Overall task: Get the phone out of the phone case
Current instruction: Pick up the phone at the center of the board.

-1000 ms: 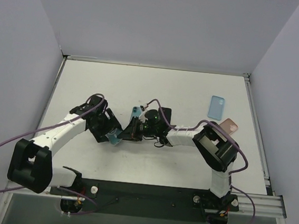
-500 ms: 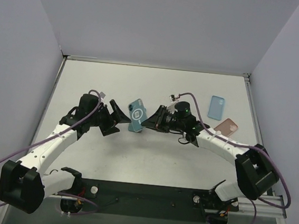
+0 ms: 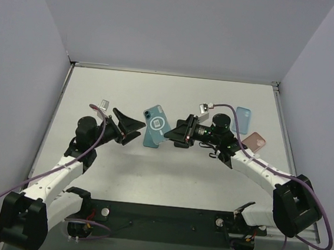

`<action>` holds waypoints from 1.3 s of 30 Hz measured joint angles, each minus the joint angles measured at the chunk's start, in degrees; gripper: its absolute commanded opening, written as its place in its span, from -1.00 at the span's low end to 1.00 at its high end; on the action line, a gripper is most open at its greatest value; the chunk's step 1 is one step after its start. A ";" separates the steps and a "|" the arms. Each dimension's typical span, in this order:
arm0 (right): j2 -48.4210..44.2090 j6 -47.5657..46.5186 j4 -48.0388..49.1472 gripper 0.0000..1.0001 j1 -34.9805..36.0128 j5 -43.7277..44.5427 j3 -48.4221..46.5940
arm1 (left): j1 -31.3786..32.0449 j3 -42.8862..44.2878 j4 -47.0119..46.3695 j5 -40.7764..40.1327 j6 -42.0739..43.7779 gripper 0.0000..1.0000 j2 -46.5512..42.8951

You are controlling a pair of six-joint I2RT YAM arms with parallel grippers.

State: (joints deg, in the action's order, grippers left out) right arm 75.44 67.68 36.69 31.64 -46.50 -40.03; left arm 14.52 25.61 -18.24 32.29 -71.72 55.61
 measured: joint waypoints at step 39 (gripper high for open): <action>-1.68 -19.89 -33.18 0.57 10.88 17.20 -16.24 | 0.17 10.58 6.97 -2.67 -0.24 -1.00 5.55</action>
State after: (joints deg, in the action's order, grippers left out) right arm 73.76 47.79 3.51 42.52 -29.30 -56.27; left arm 14.70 36.18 -11.27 29.63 -71.96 61.17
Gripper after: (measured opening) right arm 0.781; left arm 0.252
